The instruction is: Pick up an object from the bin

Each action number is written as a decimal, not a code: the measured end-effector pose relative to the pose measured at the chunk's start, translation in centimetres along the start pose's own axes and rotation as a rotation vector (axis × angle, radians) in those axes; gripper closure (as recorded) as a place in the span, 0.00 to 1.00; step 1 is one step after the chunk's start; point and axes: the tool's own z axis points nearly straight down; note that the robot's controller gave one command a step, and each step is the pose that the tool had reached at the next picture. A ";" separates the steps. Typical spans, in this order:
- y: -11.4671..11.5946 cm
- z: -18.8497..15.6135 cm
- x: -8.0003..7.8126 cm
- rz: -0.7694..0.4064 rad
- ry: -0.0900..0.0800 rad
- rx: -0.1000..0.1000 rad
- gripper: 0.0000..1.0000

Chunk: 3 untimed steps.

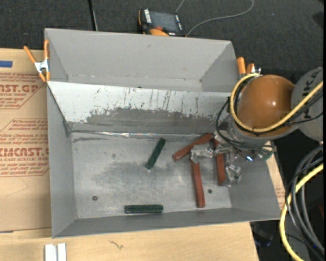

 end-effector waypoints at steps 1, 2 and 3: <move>-3.0 1.4 -0.8 -0.425 -0.011 -0.008 0.00; -3.4 1.4 -0.3 -0.425 -0.003 0.000 1.00; -3.9 -12.6 0.4 -0.496 -0.001 0.008 1.00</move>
Offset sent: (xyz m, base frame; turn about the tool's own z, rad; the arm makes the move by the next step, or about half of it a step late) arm 0.0262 -0.0243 -0.0147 -0.4257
